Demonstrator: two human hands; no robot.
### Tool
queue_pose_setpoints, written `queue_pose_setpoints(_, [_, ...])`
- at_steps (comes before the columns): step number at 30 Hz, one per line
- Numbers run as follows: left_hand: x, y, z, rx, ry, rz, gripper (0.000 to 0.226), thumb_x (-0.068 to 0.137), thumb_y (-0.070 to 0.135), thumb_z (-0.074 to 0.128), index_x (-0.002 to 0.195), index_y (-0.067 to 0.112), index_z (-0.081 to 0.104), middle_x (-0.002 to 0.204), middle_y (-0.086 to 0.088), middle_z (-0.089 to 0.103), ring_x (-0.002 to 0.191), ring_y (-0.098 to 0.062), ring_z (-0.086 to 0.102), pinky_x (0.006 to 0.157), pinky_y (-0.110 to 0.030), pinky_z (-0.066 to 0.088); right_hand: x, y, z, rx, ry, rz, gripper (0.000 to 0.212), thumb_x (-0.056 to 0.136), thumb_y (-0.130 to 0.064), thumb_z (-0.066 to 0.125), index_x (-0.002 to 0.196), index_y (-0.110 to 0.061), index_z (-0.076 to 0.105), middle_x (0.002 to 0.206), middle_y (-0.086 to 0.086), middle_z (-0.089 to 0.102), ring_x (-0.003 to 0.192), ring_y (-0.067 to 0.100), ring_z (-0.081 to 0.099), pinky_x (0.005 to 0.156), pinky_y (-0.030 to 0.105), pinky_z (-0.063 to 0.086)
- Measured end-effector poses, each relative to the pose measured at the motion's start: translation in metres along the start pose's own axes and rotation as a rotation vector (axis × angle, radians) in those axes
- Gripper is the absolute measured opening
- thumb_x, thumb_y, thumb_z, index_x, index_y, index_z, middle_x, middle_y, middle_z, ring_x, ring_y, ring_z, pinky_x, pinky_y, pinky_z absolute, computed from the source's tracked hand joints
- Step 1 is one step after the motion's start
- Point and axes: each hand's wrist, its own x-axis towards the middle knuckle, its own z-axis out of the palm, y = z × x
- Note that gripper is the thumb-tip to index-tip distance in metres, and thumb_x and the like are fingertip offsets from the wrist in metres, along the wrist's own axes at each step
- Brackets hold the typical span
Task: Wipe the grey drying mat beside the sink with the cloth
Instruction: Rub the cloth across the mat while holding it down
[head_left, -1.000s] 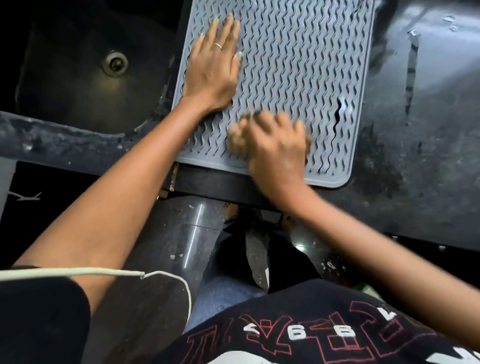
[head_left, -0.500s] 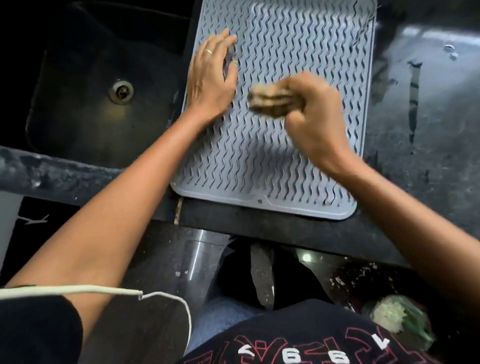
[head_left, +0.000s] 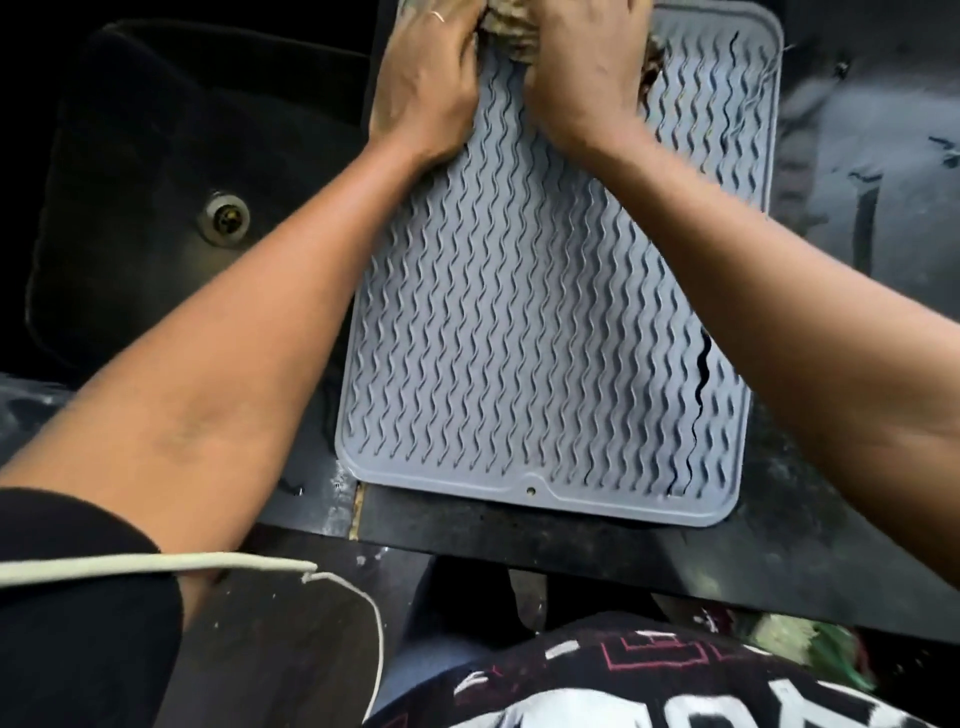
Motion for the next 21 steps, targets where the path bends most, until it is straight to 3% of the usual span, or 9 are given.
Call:
queue_pose_setpoints(8, [0.004, 0.005, -0.004, -0.046, -0.085, -0.035, 0.048, 0.097, 0.013, 0.032, 0.144, 0.012, 0.04, 0.153, -0.002, 0.037, 0.143, -0.012, 0.03, 0.114, -0.012, 0.011, -0.109, -0.02, -0.02, 0.159, 0.011, -0.213, 0.028, 0.08, -0.009, 0.046, 0.099, -0.011, 0.067, 0.103, 0.006, 0.065, 0.091, 0.026, 0.055, 0.071, 0.033, 0.032])
queue_pose_setpoints(10, [0.006, 0.006, -0.005, -0.124, -0.078, -0.076, 0.044, 0.099, 0.014, 0.033, 0.141, 0.01, 0.045, 0.148, -0.002, 0.044, 0.139, -0.01, 0.036, 0.113, -0.014, 0.018, -0.119, -0.02, -0.028, 0.207, -0.031, -0.276, 0.027, 0.077, -0.009, 0.047, 0.091, -0.012, 0.069, 0.092, 0.004, 0.066, 0.084, 0.026, 0.056, 0.068, 0.031, 0.028])
queue_pose_setpoints(12, [0.004, 0.007, -0.006, -0.348, 0.009, -0.201, 0.034, 0.099, 0.019, 0.035, 0.117, 0.009, 0.062, 0.118, -0.002, 0.065, 0.111, -0.004, 0.057, 0.096, -0.019, 0.039, -0.103, -0.021, -0.035, 0.346, -0.028, -0.211, 0.03, 0.074, -0.009, 0.044, 0.085, -0.013, 0.071, 0.086, 0.005, 0.068, 0.083, 0.026, 0.058, 0.068, 0.029, 0.034])
queue_pose_setpoints(13, [0.003, 0.008, -0.009, -0.527, 0.071, -0.29, 0.026, 0.098, 0.02, 0.036, 0.101, 0.011, 0.06, 0.098, 0.002, 0.064, 0.091, -0.002, 0.057, 0.085, -0.023, 0.042, -0.087, -0.021, -0.035, 0.417, 0.024, -0.13, 0.032, 0.073, -0.009, 0.041, 0.084, -0.013, 0.071, 0.086, 0.006, 0.068, 0.085, 0.026, 0.059, 0.07, 0.03, 0.039])
queue_pose_setpoints(14, [0.004, 0.006, -0.01, -0.697, 0.108, -0.364, 0.019, 0.098, 0.02, 0.036, 0.097, 0.012, 0.053, 0.092, 0.003, 0.058, 0.087, -0.003, 0.054, 0.083, -0.025, 0.043, -0.067, -0.021, -0.032, 0.445, 0.095, -0.045, 0.033, 0.072, -0.009, 0.039, 0.085, -0.012, 0.07, 0.091, 0.007, 0.069, 0.091, 0.026, 0.059, 0.074, 0.031, 0.039])
queue_pose_setpoints(17, [0.004, 0.003, -0.017, -0.881, 0.075, -0.445, 0.027, 0.088, 0.025, 0.031, 0.107, 0.01, 0.044, 0.108, -0.004, 0.052, 0.106, -0.015, 0.052, 0.102, -0.032, 0.041, -0.007, -0.023, -0.017, 0.267, 0.145, 0.091, 0.048, 0.073, -0.004, 0.037, 0.113, -0.016, 0.061, 0.119, 0.007, 0.062, 0.115, 0.024, 0.051, 0.09, 0.034, 0.036])
queue_pose_setpoints(19, [0.004, 0.002, -0.016, -0.955, 0.002, -0.462, 0.04, 0.096, 0.022, 0.026, 0.124, -0.003, 0.042, 0.13, -0.014, 0.049, 0.124, -0.026, 0.049, 0.112, -0.038, 0.037, 0.012, -0.025, -0.003, 0.141, 0.029, 0.056, 0.056, 0.075, -0.002, 0.034, 0.127, -0.017, 0.05, 0.133, 0.007, 0.053, 0.124, 0.024, 0.044, 0.097, 0.037, 0.033])
queue_pose_setpoints(21, [0.004, 0.002, -0.013, -0.984, -0.044, -0.478, 0.042, 0.105, 0.011, 0.016, 0.138, -0.011, 0.029, 0.147, -0.024, 0.037, 0.137, -0.032, 0.038, 0.114, -0.045, 0.032, 0.013, -0.025, 0.007, 0.044, 0.0, -0.019, 0.061, 0.075, -0.001, 0.034, 0.131, -0.02, 0.047, 0.138, 0.004, 0.049, 0.127, 0.023, 0.041, 0.096, 0.037, 0.031])
